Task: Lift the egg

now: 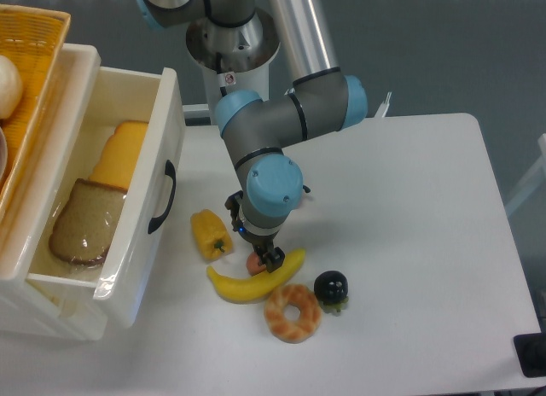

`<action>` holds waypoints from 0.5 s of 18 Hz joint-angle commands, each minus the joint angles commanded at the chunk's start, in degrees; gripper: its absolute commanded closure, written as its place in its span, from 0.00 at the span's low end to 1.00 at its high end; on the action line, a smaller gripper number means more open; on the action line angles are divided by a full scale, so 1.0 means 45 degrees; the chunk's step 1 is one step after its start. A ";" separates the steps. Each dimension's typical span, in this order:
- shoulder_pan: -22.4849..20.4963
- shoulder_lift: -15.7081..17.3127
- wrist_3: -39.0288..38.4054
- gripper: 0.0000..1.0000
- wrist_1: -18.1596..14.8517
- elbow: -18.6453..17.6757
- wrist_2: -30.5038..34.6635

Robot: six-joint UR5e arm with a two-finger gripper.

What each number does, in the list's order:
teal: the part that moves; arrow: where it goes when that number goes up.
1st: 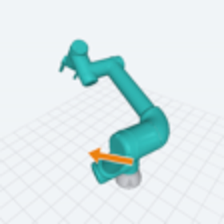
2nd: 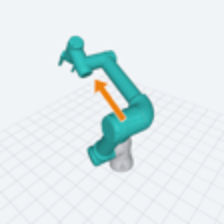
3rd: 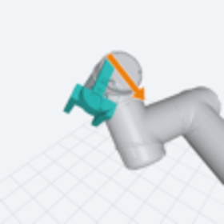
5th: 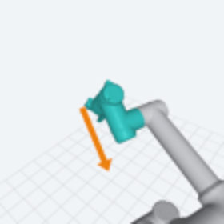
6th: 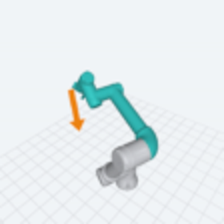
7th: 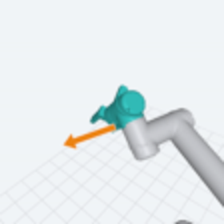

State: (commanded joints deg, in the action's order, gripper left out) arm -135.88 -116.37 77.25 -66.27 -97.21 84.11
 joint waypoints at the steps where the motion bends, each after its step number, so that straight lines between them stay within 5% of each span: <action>1: 0.0000 -0.0077 -0.0019 0.00 0.0000 0.0020 0.0000; 9: -0.0039 -0.0585 -0.0019 0.00 0.0059 0.0488 0.0020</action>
State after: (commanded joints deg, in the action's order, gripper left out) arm -136.05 -119.00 77.17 -66.01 -95.01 84.20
